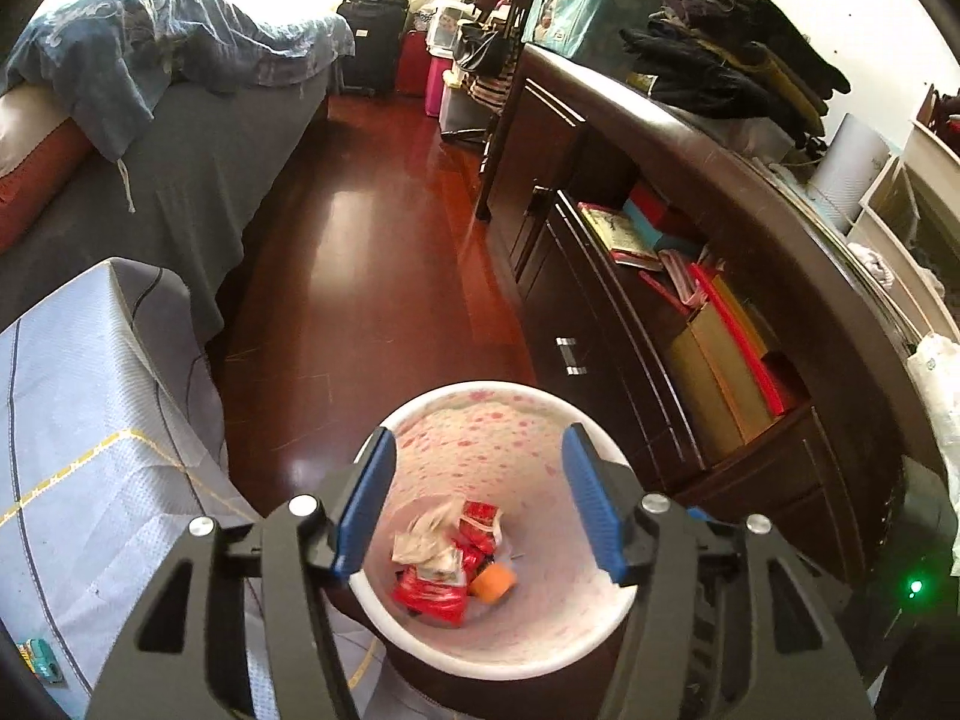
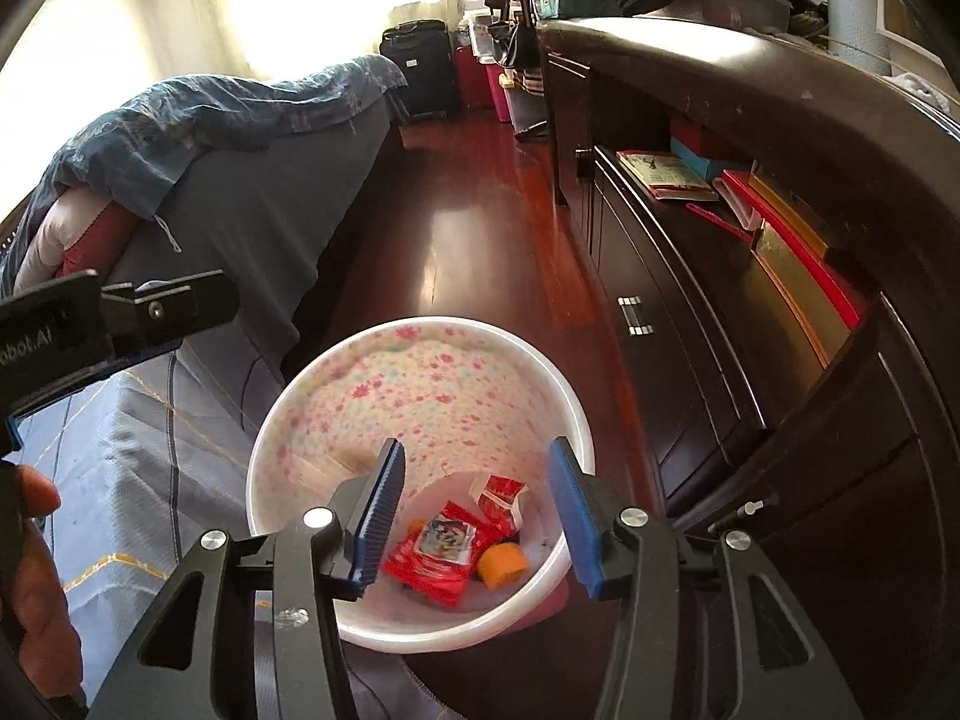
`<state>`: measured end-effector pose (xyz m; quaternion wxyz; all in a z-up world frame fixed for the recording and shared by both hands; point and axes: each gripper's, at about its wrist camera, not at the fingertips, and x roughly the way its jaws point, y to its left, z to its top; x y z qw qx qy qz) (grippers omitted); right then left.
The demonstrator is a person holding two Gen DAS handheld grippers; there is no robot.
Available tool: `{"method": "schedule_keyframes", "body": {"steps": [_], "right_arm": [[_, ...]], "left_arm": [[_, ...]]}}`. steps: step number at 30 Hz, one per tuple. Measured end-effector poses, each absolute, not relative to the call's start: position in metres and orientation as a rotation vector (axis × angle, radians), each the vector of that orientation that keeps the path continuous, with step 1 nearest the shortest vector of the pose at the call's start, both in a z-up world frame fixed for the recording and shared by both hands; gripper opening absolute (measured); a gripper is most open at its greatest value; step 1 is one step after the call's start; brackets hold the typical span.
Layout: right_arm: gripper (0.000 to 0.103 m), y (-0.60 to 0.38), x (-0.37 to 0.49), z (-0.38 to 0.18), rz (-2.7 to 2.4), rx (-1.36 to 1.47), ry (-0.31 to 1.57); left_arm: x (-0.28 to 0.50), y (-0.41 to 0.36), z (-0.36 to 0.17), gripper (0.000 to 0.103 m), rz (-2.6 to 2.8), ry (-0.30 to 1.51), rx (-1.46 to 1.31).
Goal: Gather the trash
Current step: 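Open both tools to drop the tan paper and orange cube into the wastebasket, then grasp the teal candy tube with the left tool while the right tool grasps the white crumpled wrapper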
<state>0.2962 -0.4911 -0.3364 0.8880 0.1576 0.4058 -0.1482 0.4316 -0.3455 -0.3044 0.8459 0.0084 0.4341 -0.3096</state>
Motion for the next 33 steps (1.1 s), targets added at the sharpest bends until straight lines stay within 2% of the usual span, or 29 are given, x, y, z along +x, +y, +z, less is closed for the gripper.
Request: {"method": "schedule_keyframes", "body": {"steps": [7, 11, 15, 21, 24, 33], "right_arm": [[0.057, -0.485, 0.286, -0.325, -0.306, 0.339, 0.835], [0.061, -0.472, 0.279, -0.314, -0.299, 0.328, 0.833], [0.069, -0.45, 0.271, -0.298, -0.261, 0.322, 0.821], [0.075, -0.407, 0.266, -0.279, -0.159, 0.29, 0.806], [0.076, -0.383, 0.266, -0.272, -0.1, 0.269, 0.804], [0.076, -0.331, 0.262, -0.262, 0.002, 0.204, 0.803]], "left_arm": [[0.419, -0.332, -0.29, 0.061, -0.646, 0.894, 0.015], [0.406, -0.307, -0.272, 0.066, -0.583, 0.849, 0.041], [0.392, -0.267, -0.255, 0.071, -0.474, 0.804, 0.067], [0.381, -0.189, -0.246, 0.076, -0.305, 0.812, 0.053], [0.382, -0.151, -0.252, 0.085, -0.209, 0.845, 0.035], [0.407, -0.102, -0.307, 0.089, -0.042, 1.038, -0.062]]}}
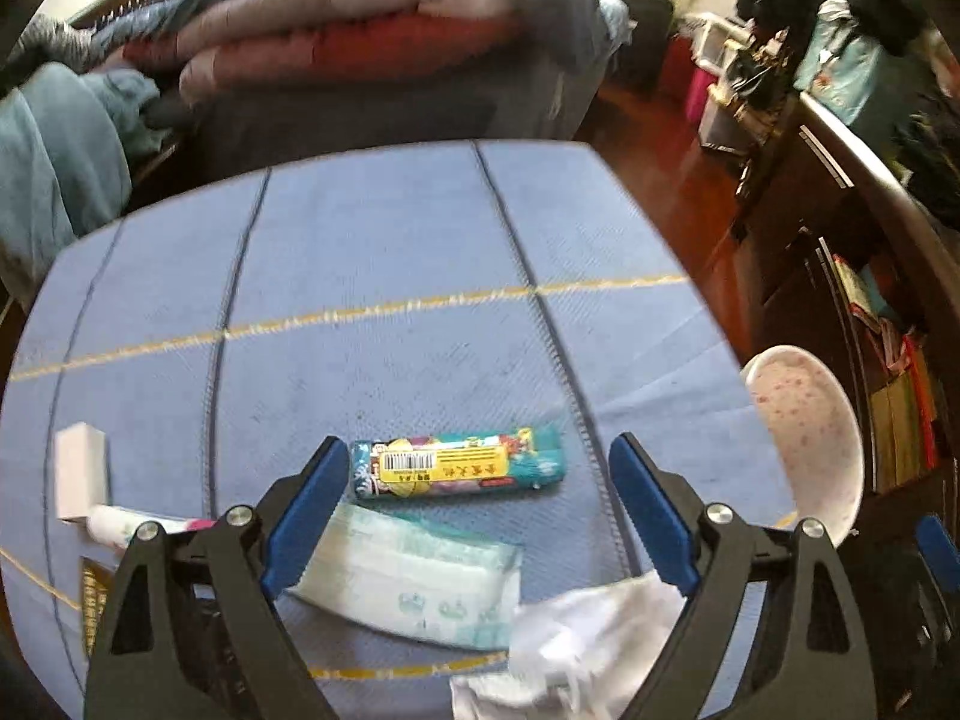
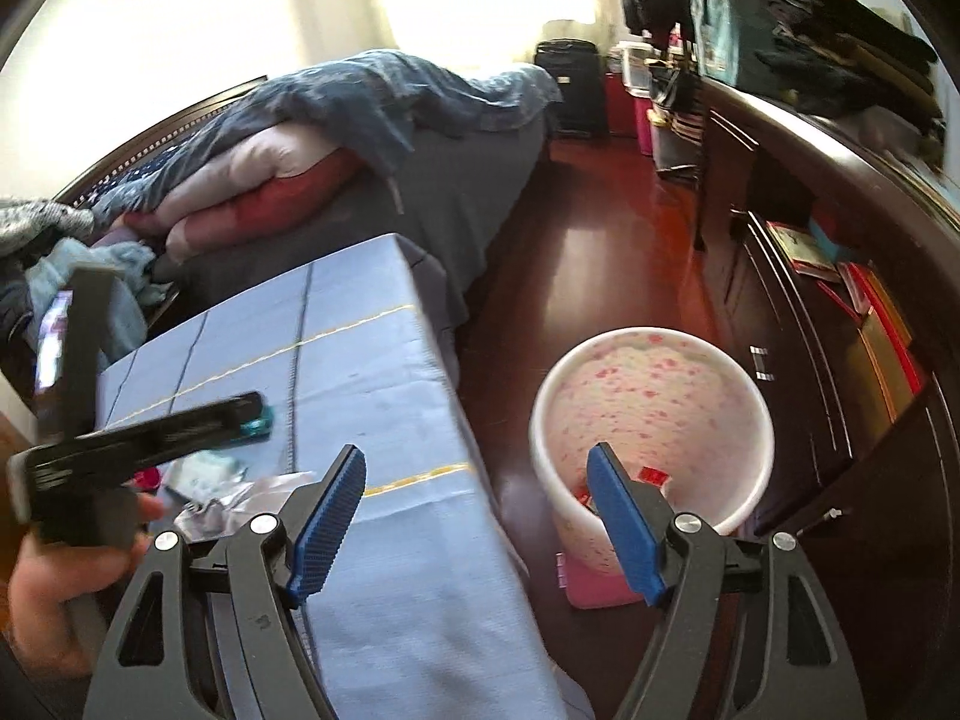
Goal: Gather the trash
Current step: 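Grasp the teal candy tube with the left tool while the right tool grasps the white crumpled wrapper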
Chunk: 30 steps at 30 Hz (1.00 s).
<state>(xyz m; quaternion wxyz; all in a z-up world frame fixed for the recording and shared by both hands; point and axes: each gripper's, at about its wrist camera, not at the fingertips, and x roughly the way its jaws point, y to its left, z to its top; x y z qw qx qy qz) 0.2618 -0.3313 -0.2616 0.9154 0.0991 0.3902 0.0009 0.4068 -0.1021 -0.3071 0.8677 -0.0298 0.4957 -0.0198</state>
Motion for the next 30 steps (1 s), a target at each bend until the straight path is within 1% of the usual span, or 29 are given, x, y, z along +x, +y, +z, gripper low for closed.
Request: {"method": "schedule_keyframes", "body": {"steps": [3, 8, 10, 11, 13, 20, 24, 26, 30], "right_arm": [[0.076, -0.326, 0.261, -0.261, 0.014, 0.193, 0.805], [0.076, -0.322, 0.263, -0.261, 0.022, 0.188, 0.816], [0.076, -0.32, 0.264, -0.261, 0.029, 0.188, 0.816], [0.076, -0.318, 0.264, -0.261, 0.032, 0.186, 0.817], [0.076, -0.315, 0.263, -0.261, 0.041, 0.182, 0.819], [0.076, -0.302, 0.261, -0.263, 0.07, 0.166, 0.829], [0.076, -0.291, 0.26, -0.265, 0.096, 0.145, 0.842], [0.078, -0.284, 0.261, -0.267, 0.125, 0.145, 0.854], [0.088, -0.266, 0.262, -0.274, 0.201, 0.17, 0.884]], "left_arm": [[0.413, -0.104, -0.314, 0.095, -0.033, 1.02, -0.031], [0.415, -0.112, -0.323, 0.095, -0.055, 1.037, 0.004], [0.411, -0.113, -0.323, 0.094, -0.055, 1.025, 0.009], [0.411, -0.115, -0.324, 0.091, -0.059, 1.023, -0.003], [0.408, -0.115, -0.323, 0.081, -0.05, 1.006, -0.001], [0.401, -0.101, -0.317, 0.08, -0.078, 0.979, -0.067], [0.393, -0.078, -0.296, 0.08, -0.039, 0.918, -0.095], [0.388, -0.065, -0.286, 0.08, -0.01, 0.89, -0.1], [0.378, -0.041, -0.269, 0.08, 0.047, 0.849, -0.105]]}}
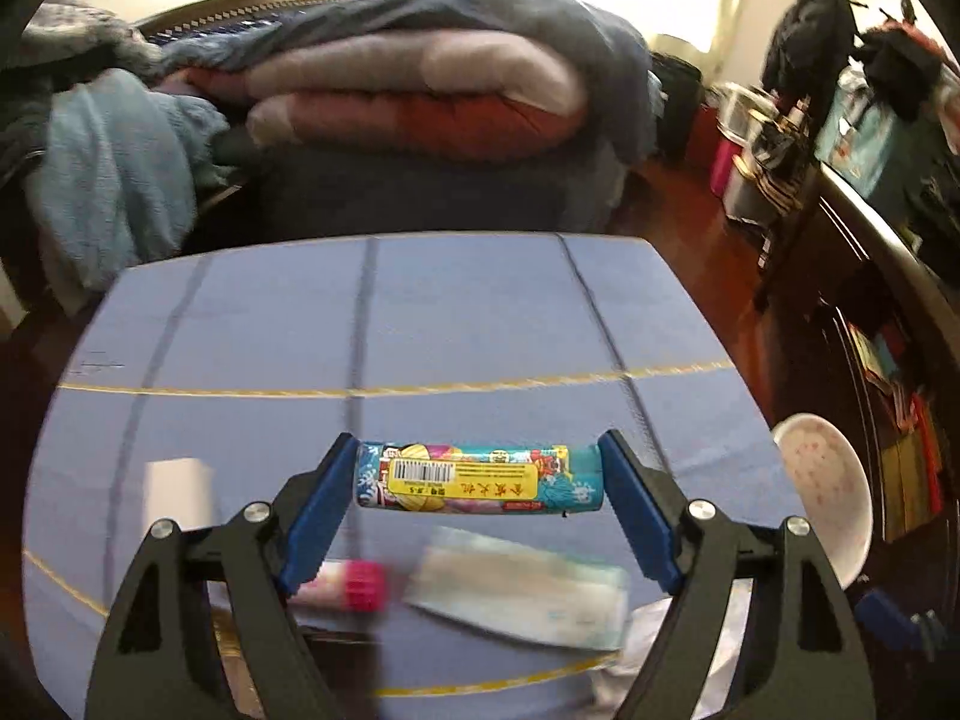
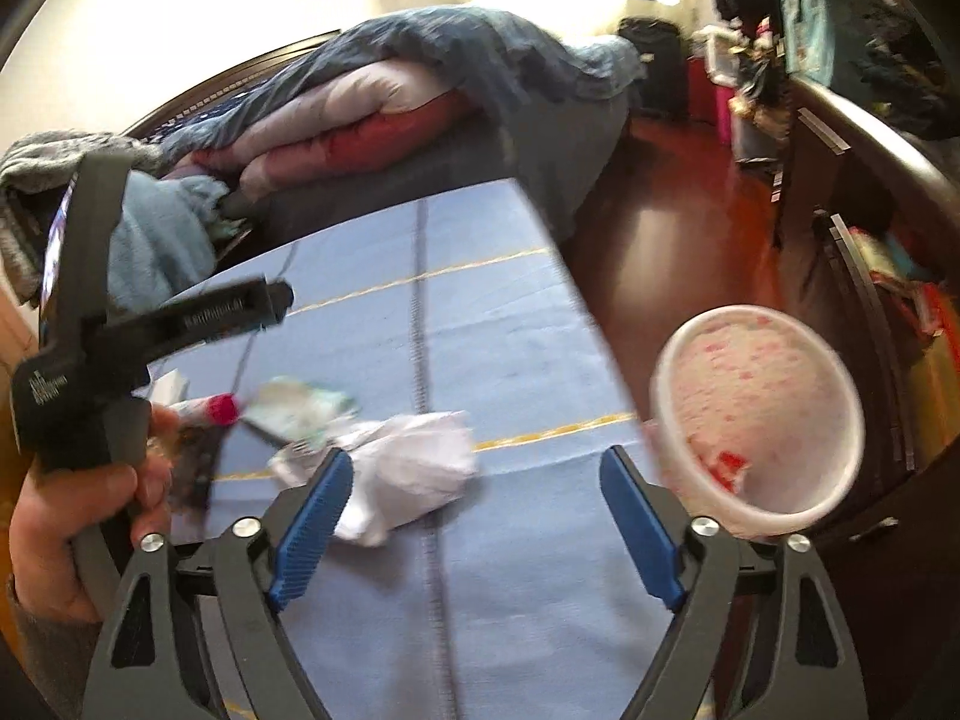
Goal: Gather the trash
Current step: 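Grasp the teal candy tube with the left tool while the right tool grasps the white crumpled wrapper, then carry the candy tube and white wrapper over the wastebasket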
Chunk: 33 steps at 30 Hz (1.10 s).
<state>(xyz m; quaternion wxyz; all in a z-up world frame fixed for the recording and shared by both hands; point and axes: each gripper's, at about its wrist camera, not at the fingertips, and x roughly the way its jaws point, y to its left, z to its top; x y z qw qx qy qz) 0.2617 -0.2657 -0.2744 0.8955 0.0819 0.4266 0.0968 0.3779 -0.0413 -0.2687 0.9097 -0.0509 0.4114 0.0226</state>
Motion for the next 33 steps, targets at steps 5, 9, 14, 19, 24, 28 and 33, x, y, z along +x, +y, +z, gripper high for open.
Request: {"method": "schedule_keyframes", "body": {"steps": [5, 9, 14, 19, 24, 28, 33], "right_arm": [[0.094, -0.237, 0.268, -0.289, 0.252, 0.175, 0.923], [0.094, -0.221, 0.28, -0.303, 0.288, 0.201, 0.974], [0.073, -0.211, 0.28, -0.306, 0.292, 0.183, 0.953], [0.052, -0.206, 0.275, -0.295, 0.299, 0.132, 0.916], [0.048, -0.209, 0.268, -0.286, 0.302, 0.129, 0.896], [0.047, -0.214, 0.26, -0.276, 0.298, 0.122, 0.872], [0.047, -0.218, 0.253, -0.262, 0.293, 0.111, 0.842]], "left_arm": [[0.367, -0.019, -0.26, 0.08, 0.069, 0.835, -0.125], [0.363, -0.008, -0.259, 0.08, 0.073, 0.83, -0.133], [0.36, -0.002, -0.257, 0.08, 0.072, 0.825, -0.139], [0.357, -0.001, -0.256, 0.08, 0.063, 0.825, -0.147], [0.352, -0.002, -0.251, 0.08, 0.055, 0.811, -0.147], [0.347, -0.001, -0.244, 0.08, 0.047, 0.795, -0.147], [0.337, -0.001, -0.233, 0.08, 0.048, 0.771, -0.143]]}}
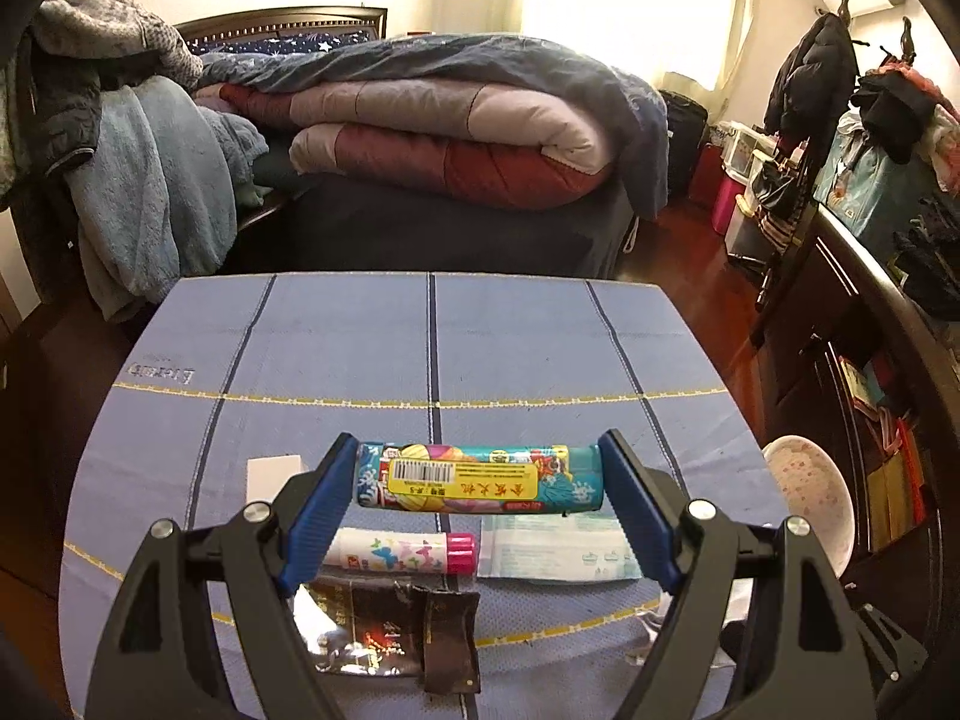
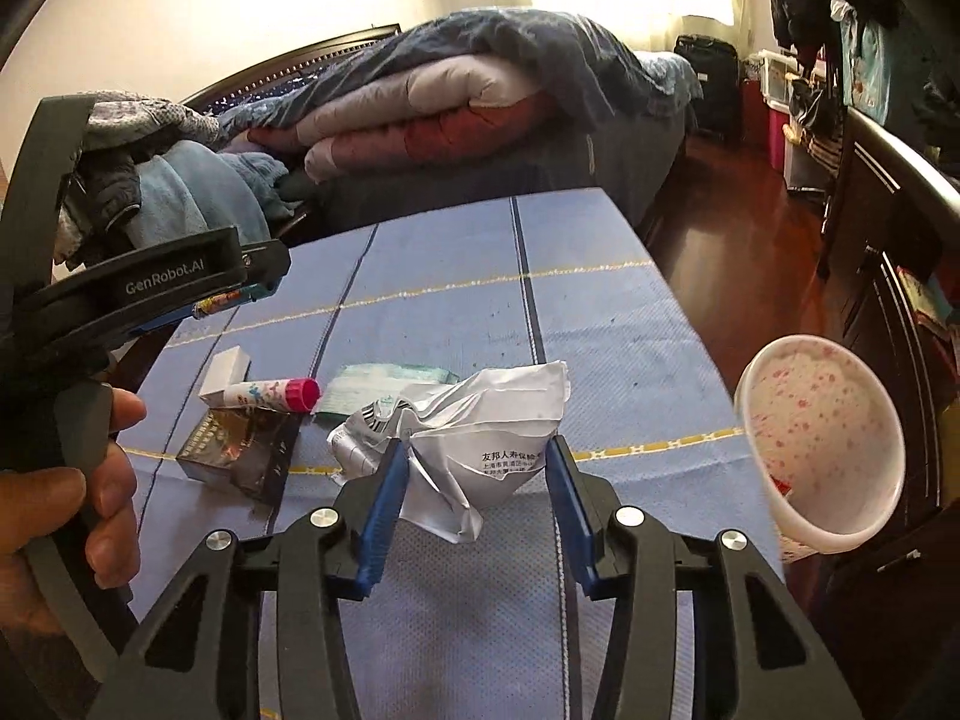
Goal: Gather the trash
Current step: 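Carry the candy tube and white wrapper over the wastebasket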
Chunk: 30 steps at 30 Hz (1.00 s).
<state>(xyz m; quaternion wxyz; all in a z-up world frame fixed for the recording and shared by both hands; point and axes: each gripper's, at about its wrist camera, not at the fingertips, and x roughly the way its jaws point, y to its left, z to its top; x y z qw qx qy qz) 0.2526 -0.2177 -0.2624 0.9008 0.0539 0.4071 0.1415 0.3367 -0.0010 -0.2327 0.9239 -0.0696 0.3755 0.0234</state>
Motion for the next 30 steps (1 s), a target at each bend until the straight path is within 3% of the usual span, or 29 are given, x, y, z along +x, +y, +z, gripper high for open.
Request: {"method": "schedule_keyframes", "body": {"steps": [14, 30], "right_arm": [[0.047, -0.236, 0.227, -0.232, 0.25, 0.09, 0.759], [0.048, -0.325, 0.215, -0.22, 0.059, 0.154, 0.702]], "left_arm": [[0.306, -0.011, -0.183, 0.08, 0.01, 0.661, -0.136], [0.308, -0.126, -0.156, 0.08, -0.234, 0.602, -0.056]]}}
